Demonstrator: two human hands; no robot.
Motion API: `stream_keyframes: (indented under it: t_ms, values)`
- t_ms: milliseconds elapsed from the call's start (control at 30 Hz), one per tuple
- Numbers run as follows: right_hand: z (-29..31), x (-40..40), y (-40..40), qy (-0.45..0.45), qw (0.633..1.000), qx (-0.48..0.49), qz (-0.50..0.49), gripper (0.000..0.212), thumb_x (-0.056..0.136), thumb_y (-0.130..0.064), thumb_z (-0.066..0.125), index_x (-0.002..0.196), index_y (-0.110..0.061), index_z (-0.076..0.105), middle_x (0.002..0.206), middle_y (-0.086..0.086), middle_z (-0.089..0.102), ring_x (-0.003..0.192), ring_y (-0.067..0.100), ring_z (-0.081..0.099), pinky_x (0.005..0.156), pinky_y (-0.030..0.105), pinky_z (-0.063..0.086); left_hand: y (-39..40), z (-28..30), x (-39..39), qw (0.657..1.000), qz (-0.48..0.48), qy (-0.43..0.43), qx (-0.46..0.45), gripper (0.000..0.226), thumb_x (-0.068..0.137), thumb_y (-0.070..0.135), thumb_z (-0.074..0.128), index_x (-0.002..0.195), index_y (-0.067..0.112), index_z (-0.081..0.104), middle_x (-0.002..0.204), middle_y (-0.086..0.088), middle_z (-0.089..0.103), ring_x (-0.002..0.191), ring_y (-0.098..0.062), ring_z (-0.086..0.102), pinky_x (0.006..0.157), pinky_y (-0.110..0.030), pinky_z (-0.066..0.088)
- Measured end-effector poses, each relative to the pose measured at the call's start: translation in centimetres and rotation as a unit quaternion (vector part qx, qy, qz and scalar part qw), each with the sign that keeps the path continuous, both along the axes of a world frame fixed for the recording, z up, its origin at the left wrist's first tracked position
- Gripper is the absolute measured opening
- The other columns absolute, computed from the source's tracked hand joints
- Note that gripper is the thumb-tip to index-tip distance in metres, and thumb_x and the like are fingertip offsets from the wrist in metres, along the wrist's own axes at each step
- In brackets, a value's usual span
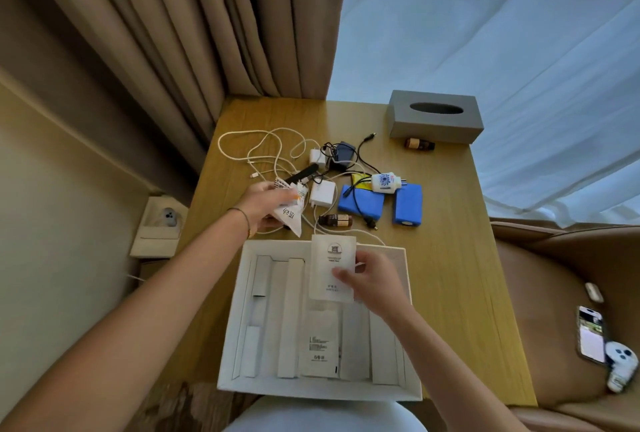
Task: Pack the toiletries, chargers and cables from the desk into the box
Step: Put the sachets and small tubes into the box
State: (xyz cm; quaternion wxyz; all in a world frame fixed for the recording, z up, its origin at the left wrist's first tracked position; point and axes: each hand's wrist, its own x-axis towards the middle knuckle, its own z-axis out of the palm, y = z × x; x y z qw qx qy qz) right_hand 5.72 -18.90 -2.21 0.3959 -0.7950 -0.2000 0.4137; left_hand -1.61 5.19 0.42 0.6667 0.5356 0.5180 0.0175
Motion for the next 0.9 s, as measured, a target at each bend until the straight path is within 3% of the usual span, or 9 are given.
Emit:
stream_keyframes:
  t_ms: [67,200,333,467,567,633,733,800,900]
  values:
    - [-1.5,-1.0,0.1,-0.021,0.999,-0.030,0.026,0.015,0.091,-0.027,0.072,0.106,-0.027,0.070,0.103,-0.007,0.076,0.085,0.003,0.072,0.068,0.025,0.062,-0.4,0.4,-1.5,0.999,-0.009,-0.030,0.022,0.039,0.082,0.017,0.082,0.116,0.007,0.065,0.105,-0.014,0.076,0.078,-0.021,0.072,0.055,-0.025,0.055]
    - [-4.2,-1.9,0.2,-0.045,0.994,-0.087,0.039,0.010,0.093,-0.027,0.069,0.103,-0.030,0.070,0.107,-0.007,0.076,0.080,-0.001,0.068,0.059,0.017,0.054,-1.8,1.2,-4.0,0.997,-0.001,-0.070,0.035,0.029,0.077,0.007,0.083,0.103,0.010,0.070,0.110,-0.016,0.075,0.099,-0.031,0.073,0.089,-0.042,0.059]
    - [-6.2,-2.1,0.8,-0.056,0.988,-0.140,0.024,0.009,0.090,-0.024,0.072,0.097,-0.030,0.071,0.111,-0.004,0.075,0.087,0.009,0.072,0.062,0.020,0.056,-3.4,1.6,-5.9,0.996,-0.007,-0.076,0.042,0.032,0.074,0.003,0.084,0.101,0.012,0.069,0.106,-0.014,0.075,0.090,-0.026,0.074,0.080,-0.037,0.061]
    - [-7.6,-2.5,1.5,-0.076,0.980,-0.180,0.032,0.003,0.090,-0.027,0.073,0.091,-0.026,0.070,0.106,0.000,0.076,0.073,0.009,0.072,0.061,0.026,0.060,-4.9,1.7,-7.3,0.996,-0.034,-0.066,0.043,0.032,0.075,0.002,0.083,0.101,0.014,0.069,0.104,-0.013,0.076,0.087,-0.024,0.075,0.074,-0.035,0.062]
    - [-8.0,-2.9,1.8,-0.146,0.967,-0.198,0.067,0.018,0.088,-0.031,0.073,0.105,-0.024,0.072,0.112,-0.001,0.074,0.096,0.016,0.071,0.079,0.033,0.061,-5.9,1.4,-7.9,0.996,-0.056,-0.056,0.048,0.032,0.076,0.001,0.082,0.103,0.013,0.068,0.105,-0.015,0.075,0.096,-0.032,0.074,0.083,-0.044,0.060]
    - [-7.8,-3.0,2.1,-0.222,0.942,-0.220,0.118,0.026,0.088,-0.036,0.073,0.108,-0.020,0.070,0.111,0.001,0.073,0.098,0.019,0.069,0.078,0.033,0.059,-6.7,1.0,-8.0,0.996,-0.059,-0.054,0.046,0.027,0.079,0.003,0.080,0.102,0.011,0.068,0.106,-0.018,0.075,0.092,-0.030,0.074,0.079,-0.042,0.061]
    - [-6.5,-2.6,2.6,-0.253,0.927,-0.232,0.154,0.028,0.087,-0.039,0.073,0.107,-0.019,0.070,0.099,0.000,0.072,0.089,0.019,0.068,0.066,0.030,0.053,-8.0,0.3,-8.0,0.995,-0.072,-0.052,0.055,0.019,0.085,0.008,0.076,0.102,0.012,0.068,0.102,-0.016,0.075,0.079,-0.021,0.074,0.062,-0.031,0.060]
    - [-5.1,-1.7,2.4,-0.246,0.934,-0.225,0.129,0.020,0.088,-0.039,0.071,0.089,-0.019,0.070,0.076,-0.004,0.066,0.072,0.016,0.064,0.056,0.028,0.049,-8.9,-0.3,-7.8,0.993,-0.092,-0.038,0.070,0.019,0.086,0.009,0.075,0.103,0.015,0.069,0.102,-0.010,0.076,0.086,-0.023,0.075,0.072,-0.036,0.062]
    - [-2.9,-0.3,1.6,-0.256,0.943,-0.197,0.079,0.036,0.092,-0.033,0.064,0.063,-0.013,0.063,0.060,0.003,0.063,0.052,0.016,0.058,0.047,0.029,0.051,-10.1,-1.6,-7.5,0.988,-0.124,-0.024,0.086,0.021,0.084,0.008,0.076,0.098,0.022,0.067,0.100,-0.006,0.076,0.095,-0.025,0.074,0.084,-0.040,0.061]
